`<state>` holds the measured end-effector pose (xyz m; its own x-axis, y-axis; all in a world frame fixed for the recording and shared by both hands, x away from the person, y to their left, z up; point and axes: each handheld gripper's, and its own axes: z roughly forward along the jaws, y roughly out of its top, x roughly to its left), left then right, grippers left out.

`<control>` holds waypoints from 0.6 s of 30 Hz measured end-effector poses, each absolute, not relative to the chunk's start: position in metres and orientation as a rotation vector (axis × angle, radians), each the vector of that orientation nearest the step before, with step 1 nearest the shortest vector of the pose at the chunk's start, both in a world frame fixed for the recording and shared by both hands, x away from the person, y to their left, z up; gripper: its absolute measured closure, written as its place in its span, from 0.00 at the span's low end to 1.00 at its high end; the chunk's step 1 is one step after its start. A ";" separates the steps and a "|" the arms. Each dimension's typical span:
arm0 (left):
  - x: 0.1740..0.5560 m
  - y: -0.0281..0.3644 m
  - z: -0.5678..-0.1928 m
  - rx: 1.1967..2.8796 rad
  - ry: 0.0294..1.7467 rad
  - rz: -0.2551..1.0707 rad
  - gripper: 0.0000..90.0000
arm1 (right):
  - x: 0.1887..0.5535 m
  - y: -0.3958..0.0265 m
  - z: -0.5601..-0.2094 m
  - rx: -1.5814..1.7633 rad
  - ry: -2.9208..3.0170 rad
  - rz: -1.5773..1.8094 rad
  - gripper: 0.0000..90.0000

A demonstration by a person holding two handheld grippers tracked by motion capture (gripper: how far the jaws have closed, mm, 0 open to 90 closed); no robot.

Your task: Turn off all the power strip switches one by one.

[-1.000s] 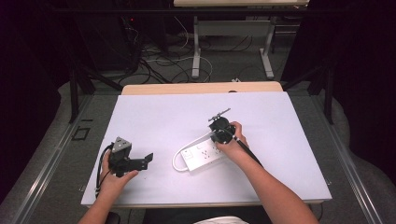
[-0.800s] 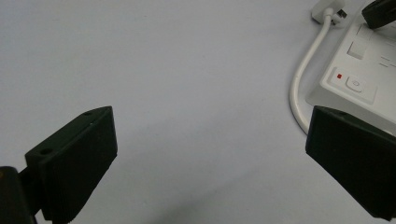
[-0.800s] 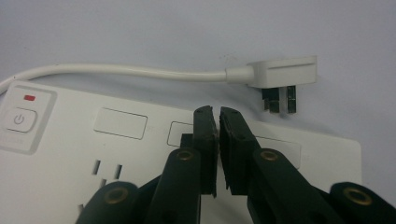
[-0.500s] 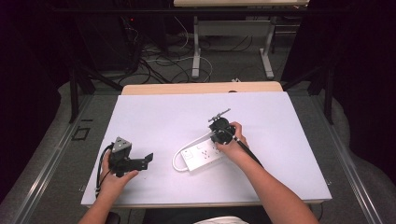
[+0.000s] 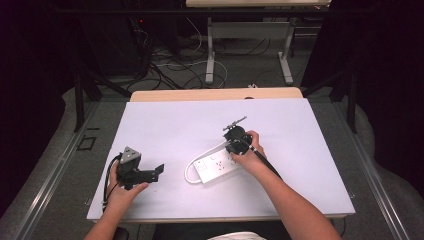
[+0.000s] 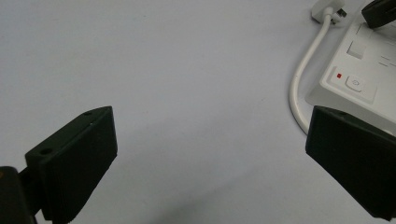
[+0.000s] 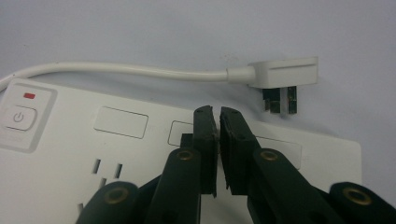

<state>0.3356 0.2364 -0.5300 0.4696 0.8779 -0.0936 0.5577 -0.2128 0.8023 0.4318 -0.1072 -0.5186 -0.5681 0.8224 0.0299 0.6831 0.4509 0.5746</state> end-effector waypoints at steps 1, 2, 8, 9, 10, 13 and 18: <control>0.336 0.236 -0.530 1.899 1.200 0.494 0.02 | 0.431 -0.107 -0.517 1.310 2.455 0.775 0.96; 0.336 0.236 -0.530 1.899 1.201 0.494 0.02 | 0.430 -0.107 -0.516 1.297 2.475 0.735 0.96; 0.336 0.236 -0.530 1.899 1.200 0.493 0.02 | 0.429 -0.106 -0.522 1.245 2.443 0.784 1.00; 0.336 0.236 -0.530 1.901 1.200 0.493 0.02 | 0.430 -0.106 -0.522 1.247 2.440 0.791 1.00; 0.336 0.237 -0.530 1.903 1.199 0.491 0.02 | 0.430 -0.105 -0.521 1.273 2.436 0.777 1.00; 0.336 0.236 -0.530 1.900 1.200 0.490 0.02 | 0.430 -0.106 -0.520 1.286 2.445 0.766 1.00; 0.336 0.237 -0.530 1.900 1.200 0.490 0.02 | 0.429 -0.106 -0.520 1.271 2.447 0.766 1.00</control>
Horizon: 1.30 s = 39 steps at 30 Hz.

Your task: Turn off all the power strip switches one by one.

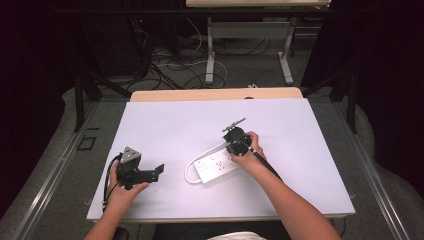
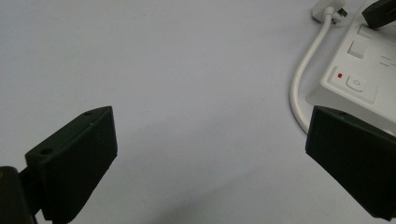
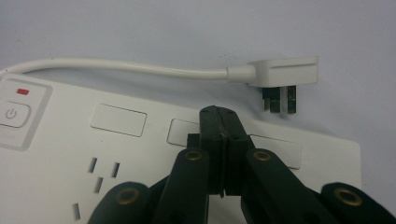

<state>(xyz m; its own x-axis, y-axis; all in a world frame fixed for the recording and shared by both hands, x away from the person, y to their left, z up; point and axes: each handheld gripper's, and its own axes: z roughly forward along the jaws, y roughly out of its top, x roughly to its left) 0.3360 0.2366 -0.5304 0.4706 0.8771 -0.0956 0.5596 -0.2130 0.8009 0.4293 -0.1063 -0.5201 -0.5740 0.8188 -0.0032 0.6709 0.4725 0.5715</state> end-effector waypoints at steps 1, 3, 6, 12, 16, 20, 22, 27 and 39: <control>0.336 0.237 -0.530 1.903 1.199 0.491 0.02 | 0.429 -0.106 -0.520 1.284 2.446 0.765 1.00; 0.336 0.237 -0.530 1.905 1.200 0.493 0.02 | 0.430 -0.107 -0.520 1.286 2.450 0.770 0.99; 0.336 0.238 -0.529 1.914 1.197 0.489 0.02 | 0.431 -0.108 -0.520 1.279 2.450 0.785 0.99; 0.336 0.238 -0.529 1.913 1.197 0.489 0.02 | 0.431 -0.109 -0.520 1.266 2.460 0.789 0.99; 0.336 0.238 -0.529 1.910 1.200 0.486 0.02 | 0.431 -0.110 -0.518 1.270 2.460 0.778 0.99; 0.336 0.237 -0.529 1.908 1.203 0.484 0.02 | 0.431 -0.112 -0.519 1.260 2.423 0.843 0.98; 0.336 0.237 -0.530 1.907 1.203 0.484 0.02 | 0.430 -0.115 -0.516 1.267 2.447 0.784 0.98; 0.336 0.237 -0.529 1.907 1.203 0.486 0.02 | 0.432 -0.122 -0.514 1.287 2.424 0.784 0.98; 0.336 0.237 -0.530 1.909 1.203 0.487 0.02 | 0.436 -0.138 -0.511 1.350 2.387 0.800 0.97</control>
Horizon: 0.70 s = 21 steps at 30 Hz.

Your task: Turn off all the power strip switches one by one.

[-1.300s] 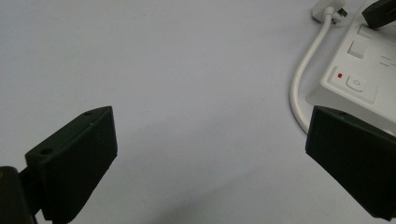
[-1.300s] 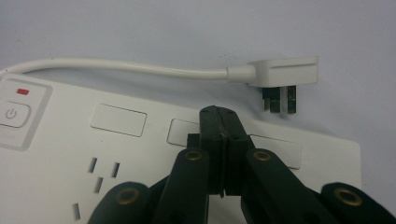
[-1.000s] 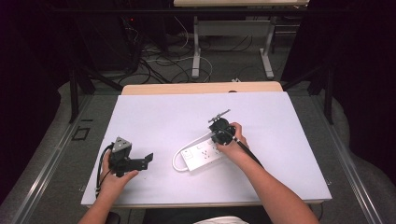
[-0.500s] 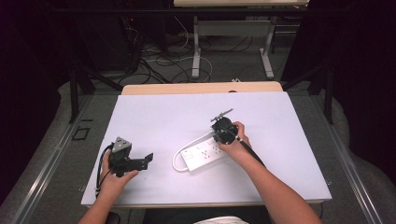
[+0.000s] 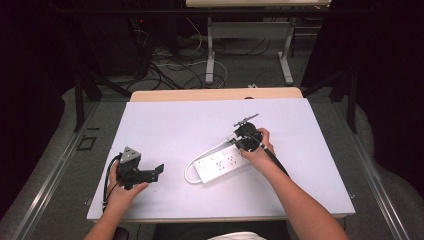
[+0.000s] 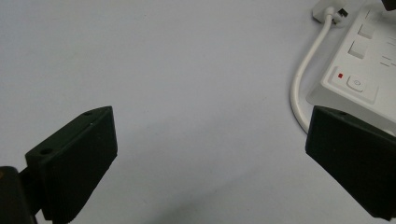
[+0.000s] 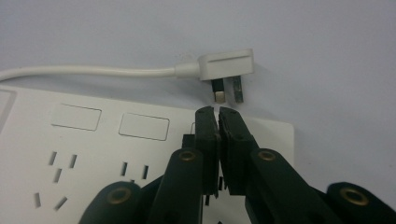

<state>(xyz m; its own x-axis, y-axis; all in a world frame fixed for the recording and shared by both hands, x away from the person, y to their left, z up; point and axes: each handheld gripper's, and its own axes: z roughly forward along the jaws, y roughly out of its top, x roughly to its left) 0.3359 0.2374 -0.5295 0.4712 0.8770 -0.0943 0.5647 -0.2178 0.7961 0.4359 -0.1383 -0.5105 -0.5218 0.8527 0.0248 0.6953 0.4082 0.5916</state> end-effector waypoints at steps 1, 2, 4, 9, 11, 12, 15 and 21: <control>0.336 0.237 -0.530 1.908 1.203 0.487 0.02 | 0.437 -0.140 -0.511 1.331 2.380 0.790 0.97; 0.336 0.238 -0.529 1.913 1.199 0.493 0.02 | 0.437 -0.140 -0.511 1.341 2.375 0.797 0.97; 0.336 0.237 -0.530 1.907 1.203 0.486 0.02 | 0.438 -0.143 -0.511 1.347 2.375 0.790 0.97; 0.336 0.237 -0.530 1.906 1.205 0.486 0.02 | 0.439 -0.147 -0.511 1.362 2.366 0.785 0.97; 0.336 0.238 -0.529 1.914 1.199 0.493 0.02 | 0.440 -0.149 -0.511 1.361 2.363 0.782 0.97; 0.336 0.238 -0.530 1.913 1.199 0.493 0.02 | 0.441 -0.150 -0.512 1.359 2.357 0.801 0.97; 0.336 0.237 -0.530 1.909 1.204 0.488 0.02 | 0.441 -0.152 -0.512 1.372 2.355 0.778 0.97; 0.336 0.237 -0.530 1.898 1.204 0.494 0.02 | 0.444 -0.157 -0.513 1.392 2.346 0.768 0.97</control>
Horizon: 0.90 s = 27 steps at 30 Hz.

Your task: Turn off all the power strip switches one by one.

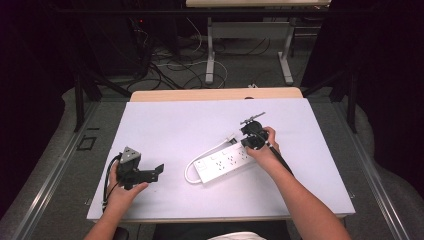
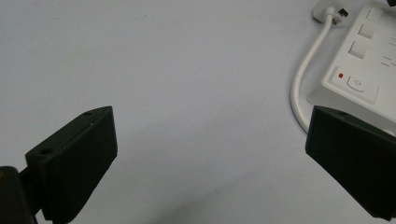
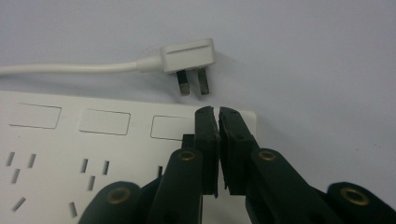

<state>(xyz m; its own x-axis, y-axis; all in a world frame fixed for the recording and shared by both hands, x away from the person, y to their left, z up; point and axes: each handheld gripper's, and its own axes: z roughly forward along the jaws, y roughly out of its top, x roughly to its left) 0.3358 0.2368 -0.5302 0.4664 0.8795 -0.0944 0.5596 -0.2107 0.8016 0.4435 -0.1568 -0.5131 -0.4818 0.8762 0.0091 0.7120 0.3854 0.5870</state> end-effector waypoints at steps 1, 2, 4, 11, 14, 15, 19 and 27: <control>0.336 0.237 -0.530 1.903 1.204 0.491 0.02 | 0.444 -0.157 -0.513 1.393 2.343 0.770 0.97; 0.336 0.237 -0.530 1.906 1.205 0.486 0.02 | 0.444 -0.158 -0.513 1.396 2.346 0.768 0.97; 0.336 0.237 -0.530 1.906 1.206 0.486 0.02 | 0.445 -0.160 -0.514 1.397 2.338 0.764 0.97; 0.336 0.237 -0.530 1.905 1.200 0.500 0.02 | 0.448 -0.162 -0.517 1.415 2.331 0.775 0.96; 0.336 0.238 -0.530 1.913 1.201 0.492 0.02 | 0.449 -0.161 -0.518 1.418 2.337 0.752 0.96; 0.336 0.238 -0.530 1.913 1.202 0.491 0.02 | 0.449 -0.161 -0.518 1.427 2.336 0.752 0.96; 0.336 0.237 -0.530 1.912 1.199 0.493 0.02 | 0.449 -0.159 -0.518 1.419 2.338 0.775 0.96; 0.336 0.237 -0.530 1.911 1.199 0.493 0.02 | 0.448 -0.152 -0.519 1.399 2.351 0.826 0.95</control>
<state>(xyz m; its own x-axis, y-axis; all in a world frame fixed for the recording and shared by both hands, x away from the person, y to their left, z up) 0.3363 0.2374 -0.5300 0.4730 0.8766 -0.0886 0.5611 -0.2222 0.7974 0.4479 -0.1515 -0.5189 -0.4900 0.8705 0.0470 0.7085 0.3662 0.6033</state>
